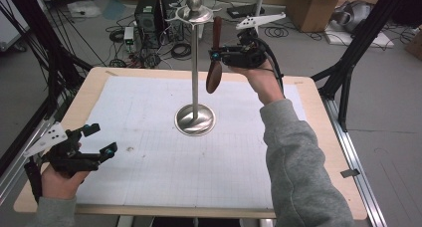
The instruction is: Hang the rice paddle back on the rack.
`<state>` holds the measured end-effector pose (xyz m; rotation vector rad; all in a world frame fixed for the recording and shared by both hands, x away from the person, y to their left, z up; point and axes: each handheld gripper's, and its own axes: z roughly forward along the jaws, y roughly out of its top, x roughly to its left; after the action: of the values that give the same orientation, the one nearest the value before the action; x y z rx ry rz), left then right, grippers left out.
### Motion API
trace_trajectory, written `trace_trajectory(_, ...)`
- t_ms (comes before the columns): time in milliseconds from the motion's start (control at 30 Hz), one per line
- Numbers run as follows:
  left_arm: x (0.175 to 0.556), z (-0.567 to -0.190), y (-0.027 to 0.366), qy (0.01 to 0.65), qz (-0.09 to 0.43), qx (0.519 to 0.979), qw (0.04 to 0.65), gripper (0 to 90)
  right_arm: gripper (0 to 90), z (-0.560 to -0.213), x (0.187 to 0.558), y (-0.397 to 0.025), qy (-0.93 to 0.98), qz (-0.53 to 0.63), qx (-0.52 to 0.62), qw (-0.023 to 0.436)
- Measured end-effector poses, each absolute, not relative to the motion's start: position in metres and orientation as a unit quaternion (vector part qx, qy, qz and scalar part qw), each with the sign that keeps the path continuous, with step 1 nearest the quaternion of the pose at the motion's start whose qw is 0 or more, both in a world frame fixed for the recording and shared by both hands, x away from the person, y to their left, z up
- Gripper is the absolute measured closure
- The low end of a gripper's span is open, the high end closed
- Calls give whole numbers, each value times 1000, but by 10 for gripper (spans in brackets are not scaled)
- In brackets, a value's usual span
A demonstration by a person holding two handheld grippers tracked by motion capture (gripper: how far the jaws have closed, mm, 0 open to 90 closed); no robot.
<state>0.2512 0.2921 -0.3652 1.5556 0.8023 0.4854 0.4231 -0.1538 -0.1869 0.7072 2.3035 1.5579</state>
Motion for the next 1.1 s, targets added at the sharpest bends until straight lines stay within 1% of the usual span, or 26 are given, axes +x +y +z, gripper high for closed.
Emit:
trace_trajectory(67, 251, -365, 292, 349, 211, 673, 617, 28, 750, -187, 423, -154, 795, 539, 243, 136)
trace_trajectory(100, 251, -365, 292, 349, 211, 674, 616, 28, 707, -188, 421, -154, 786, 551, 242, 140)
trace_trajectory(133, 251, -365, 292, 349, 212, 673, 616, 28, 683, -188, 420, -154, 785, 553, 242, 141)
trace_trajectory(167, 251, -365, 292, 349, 212, 673, 617, 28, 683, -188, 420, -154, 785, 553, 242, 141)
trace_trajectory(267, 250, -364, 292, 349, 213, 673, 616, 28, 593, -191, 418, -155, 787, 548, 237, 155)
trace_trajectory(300, 250, -364, 292, 349, 213, 673, 616, 28, 593, -191, 418, -155, 787, 548, 237, 155)
trace_trajectory(333, 249, -364, 292, 349, 214, 673, 616, 28, 539, -191, 415, -156, 785, 551, 233, 158)
trace_trajectory(433, 249, -363, 292, 349, 215, 672, 617, 28, 491, -192, 412, -157, 784, 553, 230, 162)
trace_trajectory(467, 249, -362, 292, 349, 216, 672, 616, 28, 430, -195, 410, -158, 785, 553, 225, 168)
trace_trajectory(500, 248, -362, 292, 348, 216, 672, 617, 28, 430, -195, 410, -158, 785, 553, 225, 168)
trace_trajectory(533, 248, -362, 291, 348, 215, 671, 618, 28, 367, -197, 407, -159, 785, 552, 224, 168)
trace_trajectory(567, 248, -362, 291, 348, 216, 672, 618, 28, 367, -197, 407, -159, 785, 552, 224, 168)
trace_trajectory(600, 249, -362, 291, 347, 216, 672, 617, 28, 332, -199, 406, -160, 786, 553, 222, 165)
trace_trajectory(633, 249, -362, 290, 347, 216, 673, 617, 28, 284, -201, 405, -161, 786, 552, 221, 167)
trace_trajectory(667, 249, -362, 290, 346, 215, 673, 617, 28, 206, -203, 403, -161, 792, 542, 222, 171)
trace_trajectory(700, 250, -362, 289, 345, 215, 674, 616, 28, 206, -203, 403, -161, 792, 542, 222, 171)
trace_trajectory(767, 251, -362, 288, 345, 214, 674, 617, 28, 145, -206, 400, -161, 795, 536, 221, 177)
trace_trajectory(867, 253, -362, 288, 345, 213, 674, 618, 28, 93, -210, 396, -165, 796, 533, 225, 177)
trace_trajectory(933, 254, -361, 287, 344, 212, 673, 620, 28, 79, -212, 394, -166, 796, 533, 226, 177)
trace_trajectory(967, 255, -361, 287, 343, 212, 674, 619, 28, 32, -214, 394, -167, 795, 533, 228, 177)
trace_trajectory(1000, 255, -361, 286, 343, 212, 674, 619, 28, 7, -216, 393, -168, 795, 532, 234, 177)
trace_trajectory(1067, 257, -361, 285, 342, 211, 674, 620, 28, 7, -221, 392, -171, 796, 531, 233, 174)
trace_trajectory(1100, 257, -361, 284, 342, 209, 674, 621, 28, 7, -224, 389, -174, 795, 529, 237, 181)
